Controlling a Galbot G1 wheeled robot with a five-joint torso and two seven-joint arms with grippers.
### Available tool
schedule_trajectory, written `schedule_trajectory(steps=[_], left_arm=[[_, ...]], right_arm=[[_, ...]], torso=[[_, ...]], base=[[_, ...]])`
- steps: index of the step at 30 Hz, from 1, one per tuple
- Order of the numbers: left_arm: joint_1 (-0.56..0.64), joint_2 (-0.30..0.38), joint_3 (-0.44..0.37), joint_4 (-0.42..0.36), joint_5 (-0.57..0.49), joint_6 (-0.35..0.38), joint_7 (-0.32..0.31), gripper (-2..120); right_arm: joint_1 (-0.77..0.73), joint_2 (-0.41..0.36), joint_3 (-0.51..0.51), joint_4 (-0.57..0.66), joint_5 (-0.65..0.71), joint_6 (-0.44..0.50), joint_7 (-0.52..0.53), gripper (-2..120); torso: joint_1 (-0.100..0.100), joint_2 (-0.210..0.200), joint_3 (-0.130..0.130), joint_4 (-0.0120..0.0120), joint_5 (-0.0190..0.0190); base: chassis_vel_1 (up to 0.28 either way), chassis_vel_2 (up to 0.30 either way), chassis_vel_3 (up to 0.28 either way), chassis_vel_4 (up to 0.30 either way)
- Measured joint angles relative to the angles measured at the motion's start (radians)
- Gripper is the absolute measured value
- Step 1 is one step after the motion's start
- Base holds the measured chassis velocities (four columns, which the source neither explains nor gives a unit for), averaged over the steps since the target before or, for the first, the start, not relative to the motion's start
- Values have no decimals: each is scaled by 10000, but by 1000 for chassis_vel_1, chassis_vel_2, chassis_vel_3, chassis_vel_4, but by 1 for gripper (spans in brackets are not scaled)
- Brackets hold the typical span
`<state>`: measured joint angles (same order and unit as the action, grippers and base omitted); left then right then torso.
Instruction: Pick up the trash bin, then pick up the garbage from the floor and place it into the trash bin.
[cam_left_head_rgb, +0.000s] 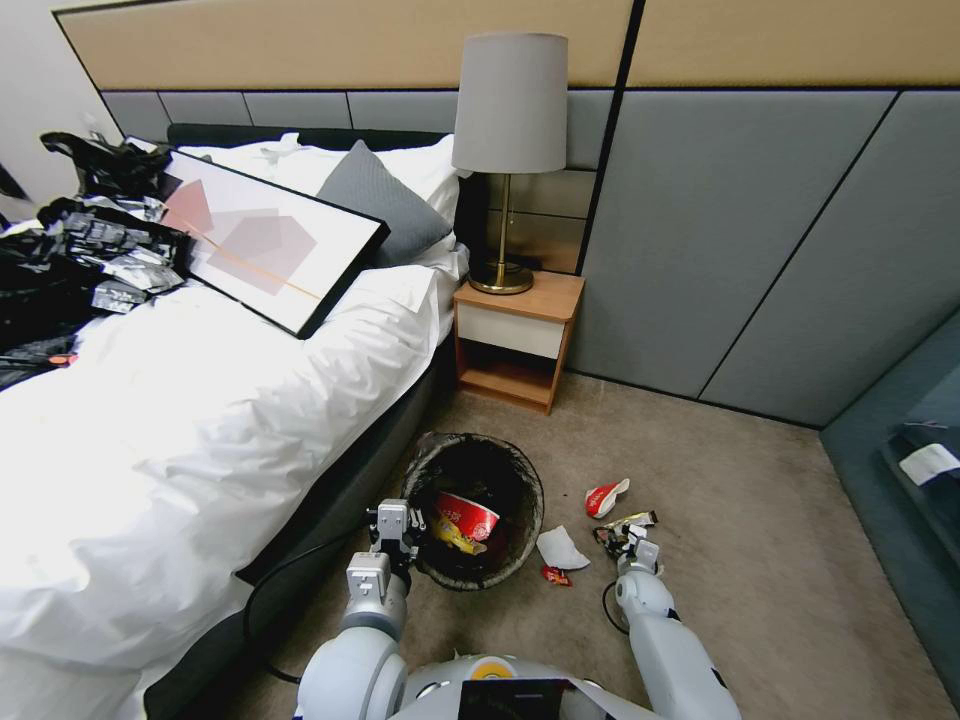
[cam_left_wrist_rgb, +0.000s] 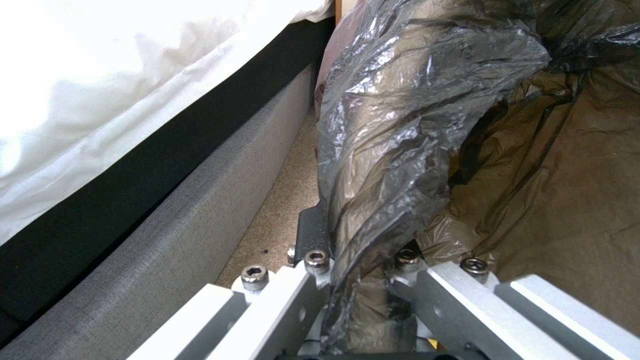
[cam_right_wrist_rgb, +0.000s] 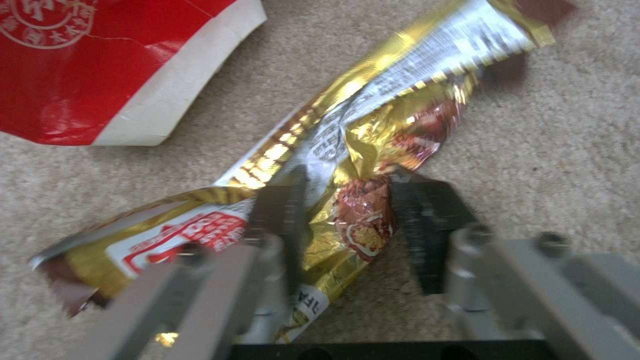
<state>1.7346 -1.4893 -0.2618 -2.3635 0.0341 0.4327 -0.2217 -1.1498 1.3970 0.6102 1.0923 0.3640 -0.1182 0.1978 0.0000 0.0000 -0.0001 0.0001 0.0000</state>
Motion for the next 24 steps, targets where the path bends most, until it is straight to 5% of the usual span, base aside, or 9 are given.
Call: schedule_trajectory(steps=[7, 18, 24], left_arm=[[6, 1, 19, -31, -7, 0, -1, 0], [10, -13, 26, -49, -12, 0, 0, 0], [-2, -24, 55, -44, -15, 0, 2, 0]], right_arm=[[-14, -28, 47, -66, -220, 183, -44, 0], [11, -19, 53, -105, -387, 448, -67, 0], [-522, 24, 116, 1210, -494, 873, -58, 0]], torso=[[0, 0, 0, -3, 1], [0, 0, 1, -2, 2], [0, 0, 1, 0, 2]], base=[[0, 0, 0, 0], [0, 0, 0, 0], [0, 0, 0, 0]])
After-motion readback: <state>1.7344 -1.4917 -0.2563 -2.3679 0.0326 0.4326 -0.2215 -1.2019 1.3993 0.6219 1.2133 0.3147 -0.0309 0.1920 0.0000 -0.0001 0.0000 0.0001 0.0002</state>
